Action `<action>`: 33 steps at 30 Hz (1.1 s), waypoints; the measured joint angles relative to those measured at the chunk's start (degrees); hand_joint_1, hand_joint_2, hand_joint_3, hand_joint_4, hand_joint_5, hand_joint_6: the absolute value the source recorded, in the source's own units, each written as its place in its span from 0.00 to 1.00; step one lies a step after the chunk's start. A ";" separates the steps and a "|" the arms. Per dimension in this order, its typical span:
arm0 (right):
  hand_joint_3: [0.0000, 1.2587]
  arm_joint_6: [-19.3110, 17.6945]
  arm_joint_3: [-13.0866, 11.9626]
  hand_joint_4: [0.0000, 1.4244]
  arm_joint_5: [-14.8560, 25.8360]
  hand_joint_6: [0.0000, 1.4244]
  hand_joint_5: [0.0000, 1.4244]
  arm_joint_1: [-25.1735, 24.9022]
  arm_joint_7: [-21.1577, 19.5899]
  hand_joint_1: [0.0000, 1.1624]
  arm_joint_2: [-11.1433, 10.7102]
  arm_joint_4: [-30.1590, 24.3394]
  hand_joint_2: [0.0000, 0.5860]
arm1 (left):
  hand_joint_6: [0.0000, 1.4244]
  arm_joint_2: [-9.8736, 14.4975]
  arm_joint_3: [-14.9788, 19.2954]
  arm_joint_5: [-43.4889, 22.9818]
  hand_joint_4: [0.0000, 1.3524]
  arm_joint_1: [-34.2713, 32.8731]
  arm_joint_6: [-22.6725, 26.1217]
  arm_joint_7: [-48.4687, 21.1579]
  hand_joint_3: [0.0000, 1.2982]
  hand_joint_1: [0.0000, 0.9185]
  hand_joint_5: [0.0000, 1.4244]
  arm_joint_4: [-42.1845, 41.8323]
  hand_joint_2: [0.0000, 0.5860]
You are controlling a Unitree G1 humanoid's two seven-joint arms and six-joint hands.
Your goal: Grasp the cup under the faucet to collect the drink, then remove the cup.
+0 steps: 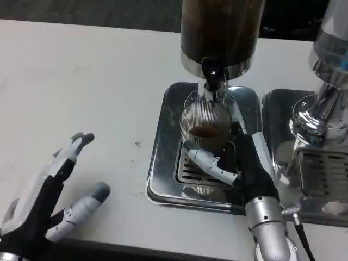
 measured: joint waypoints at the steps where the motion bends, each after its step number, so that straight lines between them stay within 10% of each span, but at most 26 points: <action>1: 0.00 -0.35 0.00 0.00 -0.01 0.10 0.00 -0.12 -0.17 0.67 0.01 0.17 0.32 | 0.00 0.03 0.00 -0.18 0.00 0.02 0.00 0.01 0.07 0.00 0.05 0.00 0.25; 17: 0.01 -2.40 -0.12 0.16 -0.01 0.35 0.21 -2.71 -2.49 0.80 0.87 4.47 0.32 | 0.00 0.04 0.21 -1.95 0.00 0.91 0.00 0.01 0.10 0.00 0.06 -0.01 0.25; 33: 0.37 -2.57 -0.18 0.39 -0.52 0.59 0.43 -3.57 -5.84 0.90 1.82 5.84 0.34 | 0.00 0.07 1.16 -2.86 0.00 2.07 0.00 0.01 0.12 0.00 0.06 -0.94 0.25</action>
